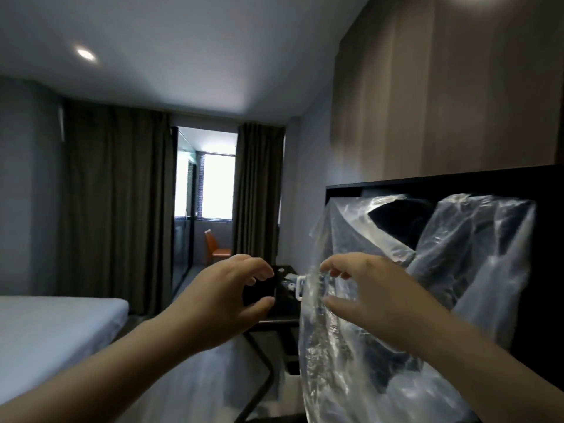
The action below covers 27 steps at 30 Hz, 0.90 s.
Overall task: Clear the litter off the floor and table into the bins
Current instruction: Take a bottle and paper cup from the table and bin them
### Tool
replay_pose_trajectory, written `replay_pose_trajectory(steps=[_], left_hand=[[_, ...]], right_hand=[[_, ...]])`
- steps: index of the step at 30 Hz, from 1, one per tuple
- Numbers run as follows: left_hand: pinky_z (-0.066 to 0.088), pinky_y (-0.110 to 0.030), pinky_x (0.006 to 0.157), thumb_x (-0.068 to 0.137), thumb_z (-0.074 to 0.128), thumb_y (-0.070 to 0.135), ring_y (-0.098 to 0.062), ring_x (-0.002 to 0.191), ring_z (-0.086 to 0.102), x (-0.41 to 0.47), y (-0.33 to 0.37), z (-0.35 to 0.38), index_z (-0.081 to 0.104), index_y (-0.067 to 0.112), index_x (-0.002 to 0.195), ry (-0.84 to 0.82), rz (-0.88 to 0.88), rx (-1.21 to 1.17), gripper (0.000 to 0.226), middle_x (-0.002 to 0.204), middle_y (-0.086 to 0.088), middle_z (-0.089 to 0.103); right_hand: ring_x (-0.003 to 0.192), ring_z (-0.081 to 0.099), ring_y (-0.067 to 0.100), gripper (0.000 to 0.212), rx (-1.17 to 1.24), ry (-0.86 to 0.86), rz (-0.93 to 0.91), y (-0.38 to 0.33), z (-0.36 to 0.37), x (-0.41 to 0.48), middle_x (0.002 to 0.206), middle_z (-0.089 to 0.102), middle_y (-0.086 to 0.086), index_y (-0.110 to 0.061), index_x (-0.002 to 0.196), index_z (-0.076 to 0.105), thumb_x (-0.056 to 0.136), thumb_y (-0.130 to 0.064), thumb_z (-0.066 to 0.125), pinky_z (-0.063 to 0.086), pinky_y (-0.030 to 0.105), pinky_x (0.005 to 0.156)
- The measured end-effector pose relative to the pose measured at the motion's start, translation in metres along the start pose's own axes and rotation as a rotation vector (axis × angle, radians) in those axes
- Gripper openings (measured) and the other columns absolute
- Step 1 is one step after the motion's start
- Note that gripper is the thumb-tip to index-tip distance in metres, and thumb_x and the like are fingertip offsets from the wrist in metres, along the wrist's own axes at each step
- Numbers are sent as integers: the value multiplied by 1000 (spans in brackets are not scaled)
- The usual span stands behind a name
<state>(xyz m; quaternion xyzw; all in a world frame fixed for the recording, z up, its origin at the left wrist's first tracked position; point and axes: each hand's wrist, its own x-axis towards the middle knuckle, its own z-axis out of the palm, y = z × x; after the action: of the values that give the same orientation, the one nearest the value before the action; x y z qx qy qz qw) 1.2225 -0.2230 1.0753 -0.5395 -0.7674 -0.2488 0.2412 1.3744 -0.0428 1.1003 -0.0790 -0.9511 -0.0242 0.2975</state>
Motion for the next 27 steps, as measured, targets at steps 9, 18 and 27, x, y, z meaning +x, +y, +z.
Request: replay_pose_trajectory(steps=[9, 18, 27], left_hand=[[49, -15, 85, 83, 60, 48, 5, 98, 53, 62, -49, 67, 55, 36, 117, 19, -92, 18, 36, 105, 24, 53], [51, -25, 86, 83, 62, 45, 3, 96, 55, 96, -147, 123, 59, 31, 114, 4, -212, 30, 34, 105, 18, 58], [50, -20, 87, 83, 61, 47, 5, 97, 53, 116, -310, 155, 57, 34, 117, -29, -266, 6, 37, 106, 22, 56]], right_hand=[[102, 54, 0, 44, 68, -10, -57, 79, 66, 74, 110, 58, -19, -36, 124, 54, 83, -47, 64, 44, 19, 86], [106, 51, -2, 44, 97, -88, -115, 107, 161, 160, 113, 56, -23, -40, 125, 51, 84, -50, 62, 45, 20, 90], [106, 50, -2, 42, 131, -170, -93, 71, 290, 272, 114, 57, -21, -39, 124, 52, 84, -49, 60, 42, 18, 89]])
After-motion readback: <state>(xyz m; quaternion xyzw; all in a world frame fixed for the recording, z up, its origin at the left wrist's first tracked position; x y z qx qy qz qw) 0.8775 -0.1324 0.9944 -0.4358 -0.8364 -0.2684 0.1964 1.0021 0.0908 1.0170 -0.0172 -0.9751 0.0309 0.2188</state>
